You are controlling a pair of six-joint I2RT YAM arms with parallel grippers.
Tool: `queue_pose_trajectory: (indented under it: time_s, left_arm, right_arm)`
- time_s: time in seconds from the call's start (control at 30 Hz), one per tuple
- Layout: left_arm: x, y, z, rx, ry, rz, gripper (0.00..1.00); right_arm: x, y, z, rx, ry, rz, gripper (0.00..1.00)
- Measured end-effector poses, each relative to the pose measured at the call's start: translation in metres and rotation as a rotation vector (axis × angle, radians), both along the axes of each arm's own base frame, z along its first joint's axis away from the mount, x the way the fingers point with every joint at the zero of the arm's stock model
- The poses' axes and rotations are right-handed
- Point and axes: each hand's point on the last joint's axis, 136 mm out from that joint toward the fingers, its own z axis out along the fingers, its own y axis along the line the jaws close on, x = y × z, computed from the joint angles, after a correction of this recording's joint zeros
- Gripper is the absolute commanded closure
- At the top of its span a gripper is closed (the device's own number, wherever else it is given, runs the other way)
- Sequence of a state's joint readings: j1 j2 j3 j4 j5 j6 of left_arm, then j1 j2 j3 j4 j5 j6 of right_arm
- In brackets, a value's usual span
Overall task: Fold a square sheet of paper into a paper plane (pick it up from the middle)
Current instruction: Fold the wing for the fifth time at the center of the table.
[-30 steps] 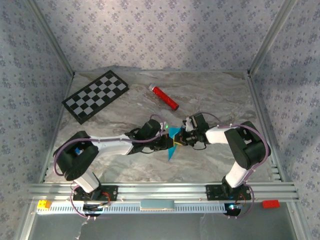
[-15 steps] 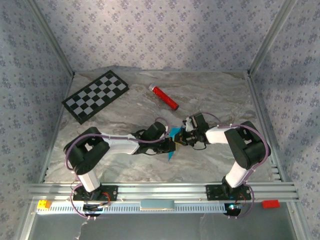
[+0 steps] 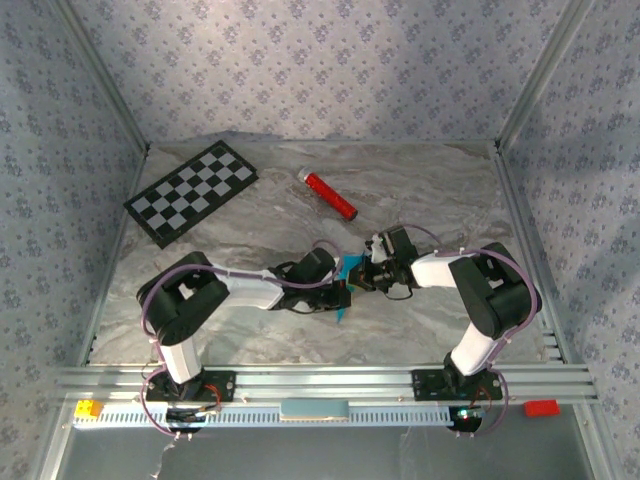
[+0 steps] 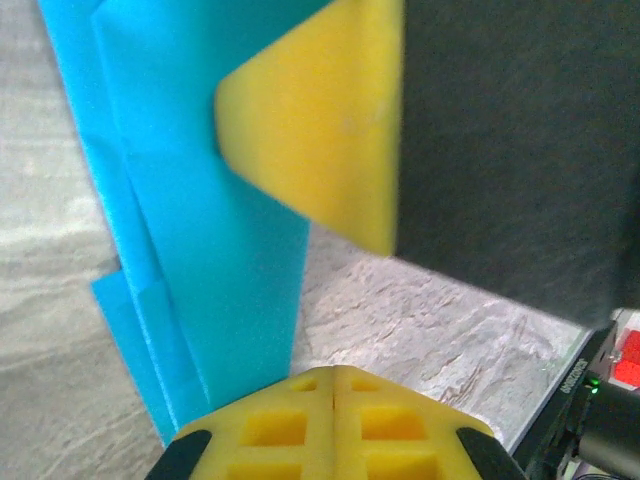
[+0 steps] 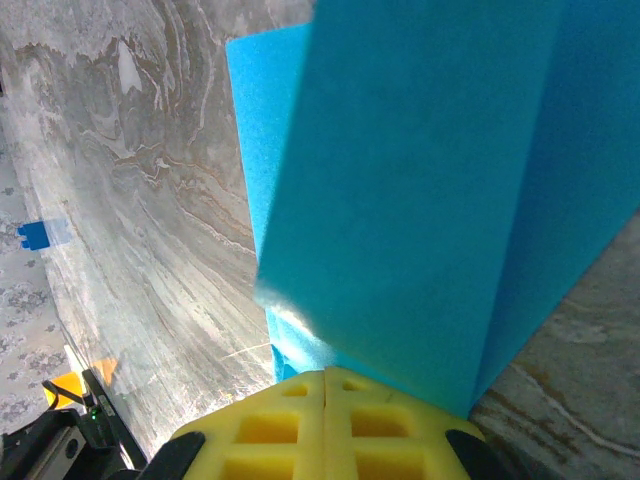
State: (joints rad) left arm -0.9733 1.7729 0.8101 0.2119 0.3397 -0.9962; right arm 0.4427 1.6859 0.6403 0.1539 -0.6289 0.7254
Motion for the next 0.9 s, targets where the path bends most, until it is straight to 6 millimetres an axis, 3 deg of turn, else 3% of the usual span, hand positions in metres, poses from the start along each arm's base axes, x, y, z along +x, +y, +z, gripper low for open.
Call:
queue_pose_trajectory:
  time_s: [0.13, 0.4, 0.9]
  left_arm:
    - [-0.007, 0.005, -0.009, 0.022, 0.003, -0.002, 1.00]
    - [-0.012, 0.009, -0.009, 0.027, -0.030, 0.003, 1.00]
    - [-0.041, 0.027, -0.010, 0.076, -0.037, -0.029, 1.00]
  right_arm:
    - [0.000, 0.000, 0.000, 0.000, 0.000, 0.000, 1.00]
    - [0.000, 0.000, 0.000, 0.000, 0.000, 0.000, 1.00]
    - [-0.001, 0.000, 0.000, 0.002, 0.006, 0.003, 1.00]
